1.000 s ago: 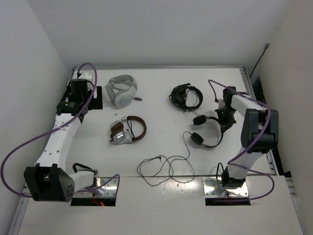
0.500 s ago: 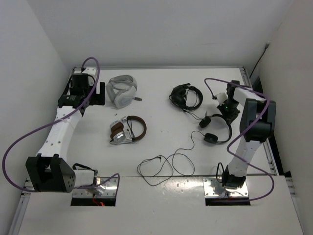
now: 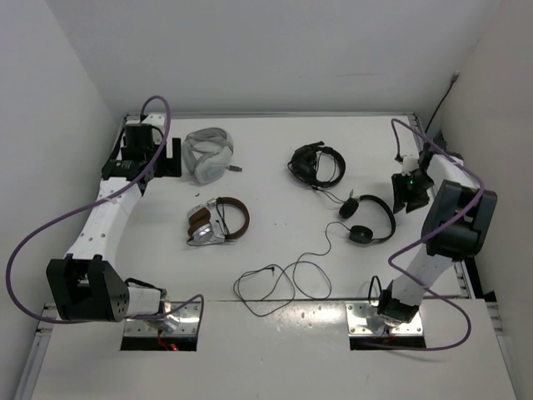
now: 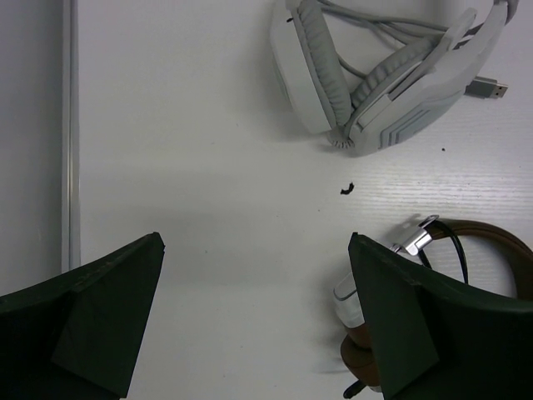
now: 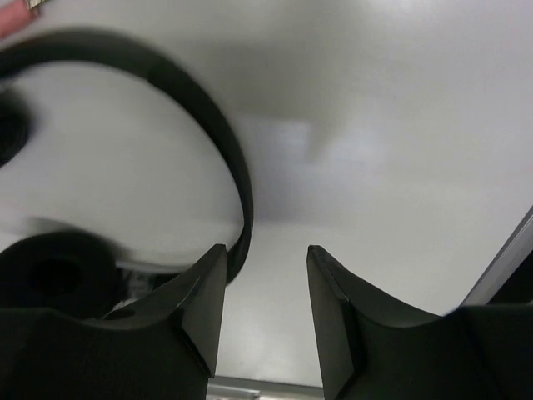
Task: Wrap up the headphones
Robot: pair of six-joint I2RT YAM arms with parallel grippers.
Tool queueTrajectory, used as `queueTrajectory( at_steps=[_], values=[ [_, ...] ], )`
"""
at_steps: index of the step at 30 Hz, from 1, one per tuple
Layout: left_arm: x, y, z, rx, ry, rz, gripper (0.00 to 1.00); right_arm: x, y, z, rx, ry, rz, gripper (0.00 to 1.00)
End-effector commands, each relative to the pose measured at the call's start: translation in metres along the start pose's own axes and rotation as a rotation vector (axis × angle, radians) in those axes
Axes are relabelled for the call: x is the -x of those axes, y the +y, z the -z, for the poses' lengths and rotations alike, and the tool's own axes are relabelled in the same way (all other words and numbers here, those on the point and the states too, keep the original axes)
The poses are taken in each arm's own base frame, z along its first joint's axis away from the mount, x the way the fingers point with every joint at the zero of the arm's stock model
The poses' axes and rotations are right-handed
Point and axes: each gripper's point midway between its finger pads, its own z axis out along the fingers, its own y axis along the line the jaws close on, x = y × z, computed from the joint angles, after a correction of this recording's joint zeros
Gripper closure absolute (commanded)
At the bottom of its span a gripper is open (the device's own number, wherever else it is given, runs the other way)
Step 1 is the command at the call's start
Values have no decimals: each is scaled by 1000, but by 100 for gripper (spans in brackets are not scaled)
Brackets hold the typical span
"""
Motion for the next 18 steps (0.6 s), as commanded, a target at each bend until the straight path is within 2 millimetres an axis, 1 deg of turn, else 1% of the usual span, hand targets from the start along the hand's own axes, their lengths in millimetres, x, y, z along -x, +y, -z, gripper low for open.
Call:
queueTrajectory(
  at_steps=[1, 2, 3, 4, 7, 8, 9, 10, 12, 13, 14, 15, 17, 18],
  values=[
    [8, 1, 5, -19, -72, 45, 0, -9, 22, 20, 104, -89, -137, 56],
    [10, -1, 7, -28, -89, 47, 0, -12, 26, 19, 117, -88, -138, 56],
    [10, -2, 8, -37, -89, 46, 0, -18, 28, 14, 122, -77, -132, 56],
    [6, -5, 6, -49, -81, 45, 0, -16, 31, 14, 120, -86, -120, 56],
    [6, -4, 6, -49, -81, 36, 0, -14, 31, 11, 128, -93, -110, 57],
    [6, -4, 6, -49, -81, 27, 0, -16, 31, 6, 130, -89, -111, 57],
    [6, -4, 6, -48, -81, 16, 0, -14, 29, 3, 129, -92, -102, 58],
    [12, -3, 10, -47, -99, 18, 0, -12, 27, 2, 124, -102, -87, 58],
    [12, -1, 10, -38, -99, 7, 0, -9, 25, -7, 120, -109, -86, 60],
    [12, 0, 10, -37, -99, -3, 0, -12, 22, -10, 117, -112, -82, 60],
    [12, 0, 10, -37, -99, -3, 0, -12, 15, -13, 97, -124, -81, 60],
    [14, 0, 14, -37, -110, -2, 0, -11, 13, -16, 95, -127, -81, 61],
    [14, 1, 14, -36, -110, -11, 0, -16, 8, -22, 86, -137, -74, 61],
    [14, 1, 14, -36, -110, -11, 0, -14, 6, -22, 82, -145, -72, 61]
  ],
)
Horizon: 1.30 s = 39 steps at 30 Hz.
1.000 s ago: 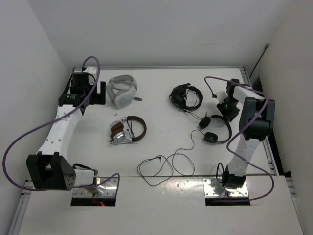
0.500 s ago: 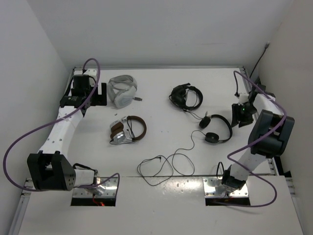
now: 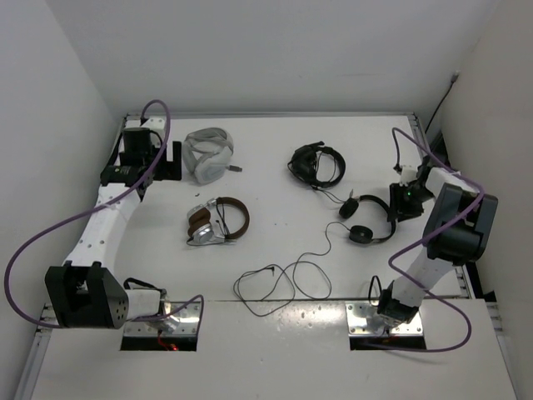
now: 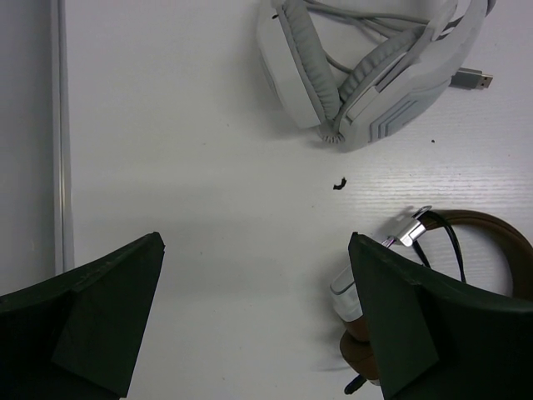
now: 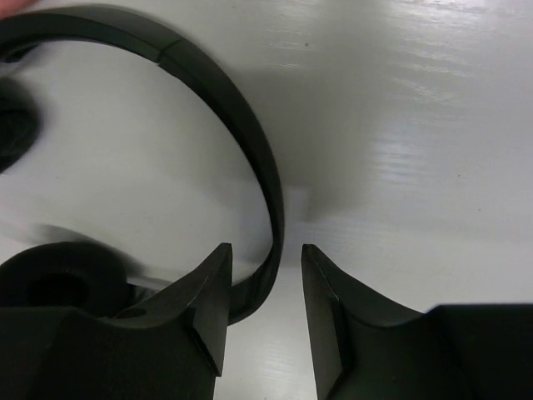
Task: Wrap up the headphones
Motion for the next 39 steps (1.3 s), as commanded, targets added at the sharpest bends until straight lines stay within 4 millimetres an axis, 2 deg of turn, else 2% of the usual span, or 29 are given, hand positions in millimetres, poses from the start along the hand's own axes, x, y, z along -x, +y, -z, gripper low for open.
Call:
queueTrajectory(
  at_steps=[1, 6, 13, 19, 26, 32, 33, 34, 37, 39],
  values=[
    [20, 5, 10, 6, -80, -4, 0, 7, -9, -10, -5, -50, 37, 61],
    [20, 6, 10, 7, -80, -13, 0, 6, -13, -20, -9, -58, 53, 64],
    [14, 5, 2, 5, -53, -15, 0, 3, -2, -33, -14, -45, 72, 65],
    [16, 1, 1, -15, -54, -15, 0, 9, -2, -33, -68, -72, 91, 66],
    [18, 1, -1, -15, -54, -15, 0, 4, -8, -41, -117, -21, 94, 72],
    [16, 3, -4, -7, -44, -16, 0, 4, -3, -48, -144, 5, 122, 76],
    [16, 3, -4, -7, -44, -16, 0, 6, -4, -49, -144, 6, 122, 78],
    [16, 3, -4, -7, -44, -16, 0, 4, -4, -51, -141, 15, 120, 85],
    [14, -1, -6, -31, -37, -37, 0, 6, -1, -51, -111, 14, 110, 97],
    [14, -1, -6, -31, -38, -46, 0, 5, 0, -47, -90, 23, 77, 100]
  ],
)
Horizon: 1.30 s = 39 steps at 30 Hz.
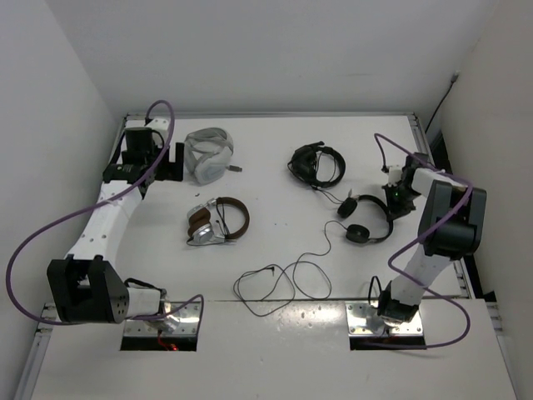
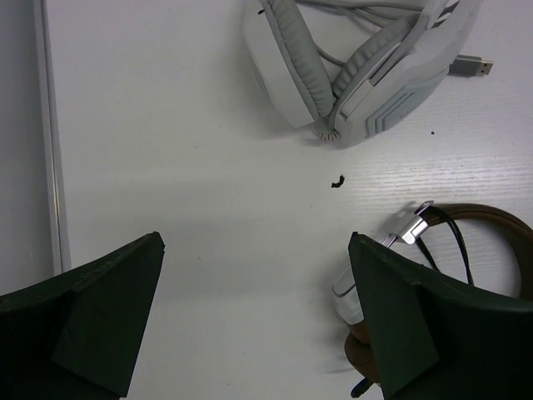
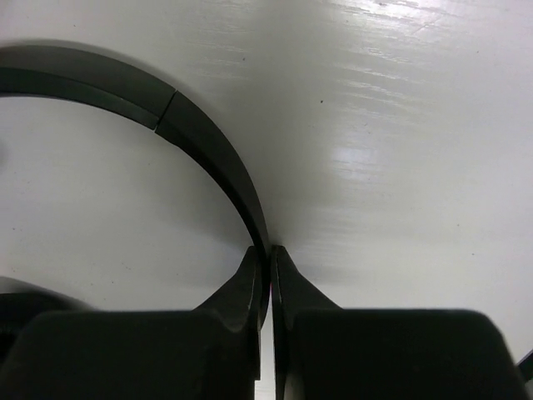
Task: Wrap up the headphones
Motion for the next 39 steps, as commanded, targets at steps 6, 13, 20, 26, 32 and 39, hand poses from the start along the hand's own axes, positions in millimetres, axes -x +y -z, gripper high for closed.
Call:
queueTrajectory(
  at_steps=[6, 13, 20, 26, 32, 39],
  values=[
    [25, -2, 9, -43, -95, -42, 0, 35, 10, 48, 45, -150, -47, 100],
    [29, -49, 34, -225, -207, -172, 0, 70, 36, 152, 151, -335, -2, 100],
    [7, -117, 78, -490, -296, -287, 5, 85, 65, 210, 261, -433, 23, 100],
    [-20, -154, 102, -622, -318, -318, 11, 86, 89, 230, 389, -446, 3, 100],
    [-44, -186, 123, -774, -287, -332, 14, 88, 88, 239, 426, -446, -37, 100],
    [-81, -225, 131, -918, -216, -478, 16, 88, 66, 231, 283, -412, -76, 100]
  ],
)
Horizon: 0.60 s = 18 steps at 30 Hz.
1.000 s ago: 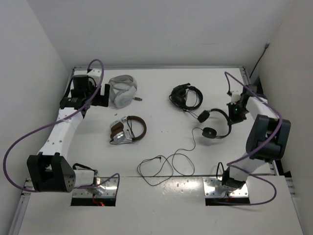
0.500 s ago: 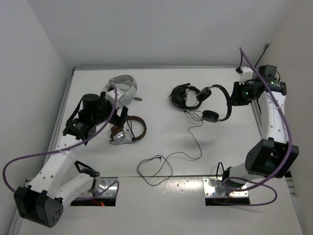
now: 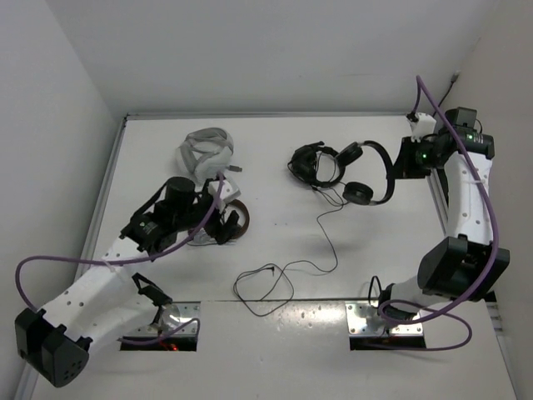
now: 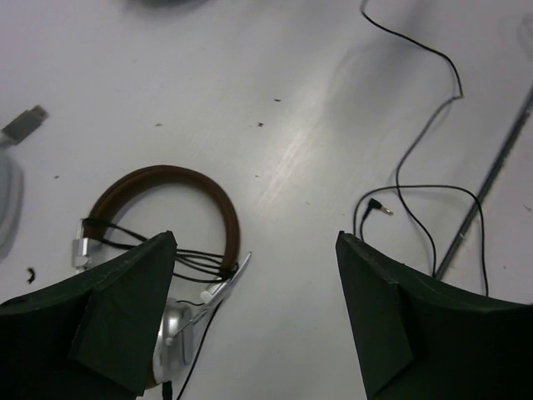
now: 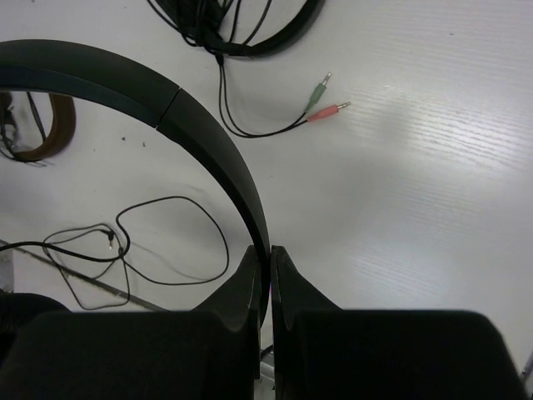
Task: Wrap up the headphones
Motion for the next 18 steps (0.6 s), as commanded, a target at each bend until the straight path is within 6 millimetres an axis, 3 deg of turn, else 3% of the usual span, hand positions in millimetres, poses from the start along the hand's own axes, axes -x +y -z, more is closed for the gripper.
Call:
queueTrajectory(
  at_steps=[1, 3, 5, 11, 12, 18],
  values=[
    [-2, -35, -14, -139, 17, -62, 17, 15, -4, 9, -52, -33, -16, 100],
    [-6, -48, -22, -177, 38, -71, 19, 17, -5, 11, -69, -45, -7, 100],
    [-11, -73, -31, -253, 75, -119, 19, 17, -7, 11, -81, -42, -8, 100],
    [-1, -108, -61, -277, 24, -210, 28, 10, -11, 11, -93, -34, -31, 100],
    [-7, -112, -69, -278, 40, -195, 29, 7, -13, 10, -101, -22, -37, 100],
    [-3, -154, -91, -365, -21, -256, 29, 3, -14, 10, -110, -17, -39, 100]
  ],
)
